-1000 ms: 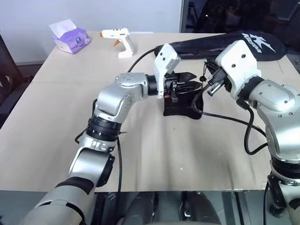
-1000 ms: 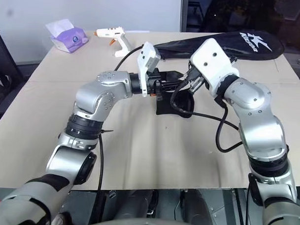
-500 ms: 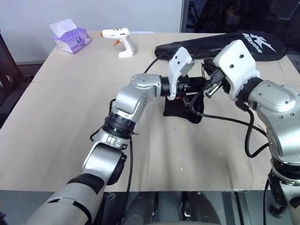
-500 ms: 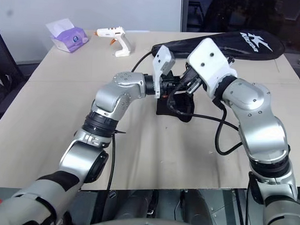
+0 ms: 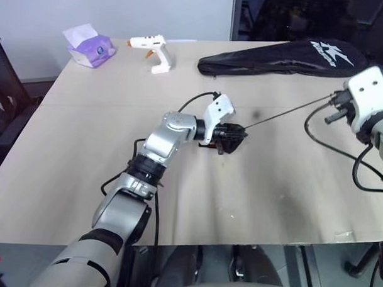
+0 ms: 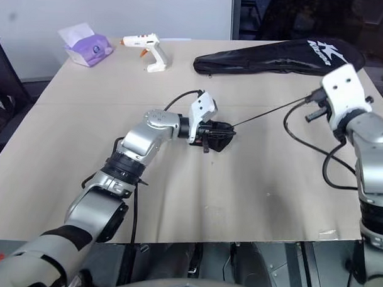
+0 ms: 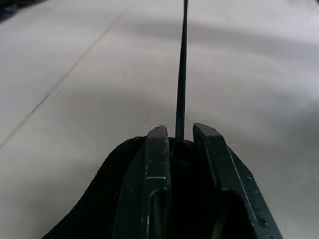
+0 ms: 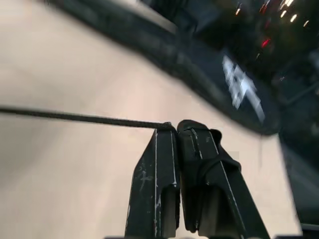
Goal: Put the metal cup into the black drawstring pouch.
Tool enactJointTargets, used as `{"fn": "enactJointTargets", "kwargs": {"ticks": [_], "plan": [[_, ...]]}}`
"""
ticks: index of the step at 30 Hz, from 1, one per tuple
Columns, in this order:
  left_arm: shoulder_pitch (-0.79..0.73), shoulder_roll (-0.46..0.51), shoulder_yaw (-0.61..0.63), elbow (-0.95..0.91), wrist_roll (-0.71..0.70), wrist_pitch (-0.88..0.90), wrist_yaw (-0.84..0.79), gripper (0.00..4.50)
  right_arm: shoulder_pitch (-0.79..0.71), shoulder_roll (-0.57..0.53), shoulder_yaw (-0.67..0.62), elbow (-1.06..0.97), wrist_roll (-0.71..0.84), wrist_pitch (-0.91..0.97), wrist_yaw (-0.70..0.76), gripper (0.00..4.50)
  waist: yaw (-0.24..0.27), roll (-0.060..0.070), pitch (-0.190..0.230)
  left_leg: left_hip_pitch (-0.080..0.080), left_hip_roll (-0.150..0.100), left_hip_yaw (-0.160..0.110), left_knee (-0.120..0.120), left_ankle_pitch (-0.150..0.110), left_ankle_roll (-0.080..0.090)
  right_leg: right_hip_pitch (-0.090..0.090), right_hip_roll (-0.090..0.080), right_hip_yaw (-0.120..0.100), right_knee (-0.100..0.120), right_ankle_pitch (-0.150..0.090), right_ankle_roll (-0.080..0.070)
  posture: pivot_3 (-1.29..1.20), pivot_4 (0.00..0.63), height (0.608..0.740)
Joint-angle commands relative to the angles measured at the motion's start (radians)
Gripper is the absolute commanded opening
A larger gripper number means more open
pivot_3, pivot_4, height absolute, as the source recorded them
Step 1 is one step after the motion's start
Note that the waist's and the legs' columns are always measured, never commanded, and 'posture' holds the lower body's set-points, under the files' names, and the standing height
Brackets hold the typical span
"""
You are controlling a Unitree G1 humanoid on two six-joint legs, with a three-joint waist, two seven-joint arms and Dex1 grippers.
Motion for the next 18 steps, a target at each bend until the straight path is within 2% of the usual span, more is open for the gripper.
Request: {"fn": "enactJointTargets", "kwargs": {"ticks": [1, 2, 3, 5, 7, 11, 12, 18], "plan": [[0.029, 0.029, 0.036, -0.024, 0.029, -0.021, 0.029, 0.18, 0.063, 0.026, -0.11, -0.074, 0.048, -0.002, -0.007, 0.0, 0.002, 0.0, 0.0, 0.001, 0.0, -0.001, 0.0, 0.0, 0.0, 0.001, 0.0, -0.001, 0.0, 0.0, 0.0, 0.0, 0.15, 0.74], [0.04, 0.031, 0.057, -0.068, -0.007, 0.015, 0.021, 0.18, 0.121, 0.039, -0.104, -0.099, 0.058, -0.013, 0.001, 0.0, 0.005, 0.0, 0.0, 0.001, 0.001, -0.001, 0.0, 0.0, 0.0, 0.001, 0.0, -0.001, 0.0, 0.0, 0.0, 0.0, 0.15, 0.74], [0.059, 0.041, 0.075, -0.121, -0.034, 0.044, 0.015, 1.25, 0.18, 0.051, -0.102, -0.128, 0.07, -0.016, 0.008, 0.69, 0.007, 0.0, 0.0, 0.001, 0.001, -0.001, 0.0, 0.0, 0.0, 0.001, 0.0, -0.001, 0.0, 0.0, 0.0, 0.0, 0.15, 0.74], [0.101, 0.056, 0.138, -0.236, -0.076, 0.109, 0.056, 2.02, 0.299, 0.064, -0.117, -0.214, 0.098, -0.016, 0.03, 1.4, 0.008, 0.0, 0.0, 0.0, 0.001, -0.001, 0.001, 0.0, 0.001, 0.002, 0.0, -0.002, 0.0, 0.0, 0.0, 0.0, 0.15, 0.74], [0.149, 0.085, 0.231, -0.361, -0.119, 0.211, 0.133, 2.99, 0.418, 0.108, -0.182, -0.323, 0.169, -0.006, 0.056, 2.42, 0.009, 0.0, 0.0, -0.002, 0.001, -0.002, 0.002, -0.001, 0.001, 0.0, 0.0, -0.002, 0.0, 0.0, 0.0, 0.0, 0.15, 0.74], [0.297, 0.157, 0.379, -0.566, -0.194, 0.254, 0.178, 3.02, 0.68, 0.208, -0.289, -0.499, 0.273, -0.093, 0.113, 4.26, 0.009, 0.001, -0.001, -0.006, 0.001, -0.003, 0.007, -0.001, 0.002, -0.002, 0.0, -0.003, 0.001, 0.0, 0.0, 0.0, 0.15, 0.74], [0.349, 0.182, 0.412, -0.612, -0.211, 0.28, 0.186, 3.02, 0.76, 0.227, -0.305, -0.529, 0.262, -0.151, 0.123, 4.45, 0.009, 0.002, -0.001, -0.005, 0.002, -0.003, 0.007, -0.001, 0.002, -0.001, 0.0, -0.004, 0.001, 0.0, 0.0, 0.0, 0.15, 0.74], [0.631, 0.217, 0.57, -0.76, -0.288, 0.282, 0.234, 3.02, 1.032, 0.382, -0.391, -0.577, 0.33, -0.372, 0.155, 4.45, 0.012, 0.002, -0.002, 0.01, 0.002, -0.003, 0.004, -0.005, 0.007, 0.013, -0.001, -0.004, -0.003, 0.0, 0.0, 0.0, 0.15, 0.74]]}}
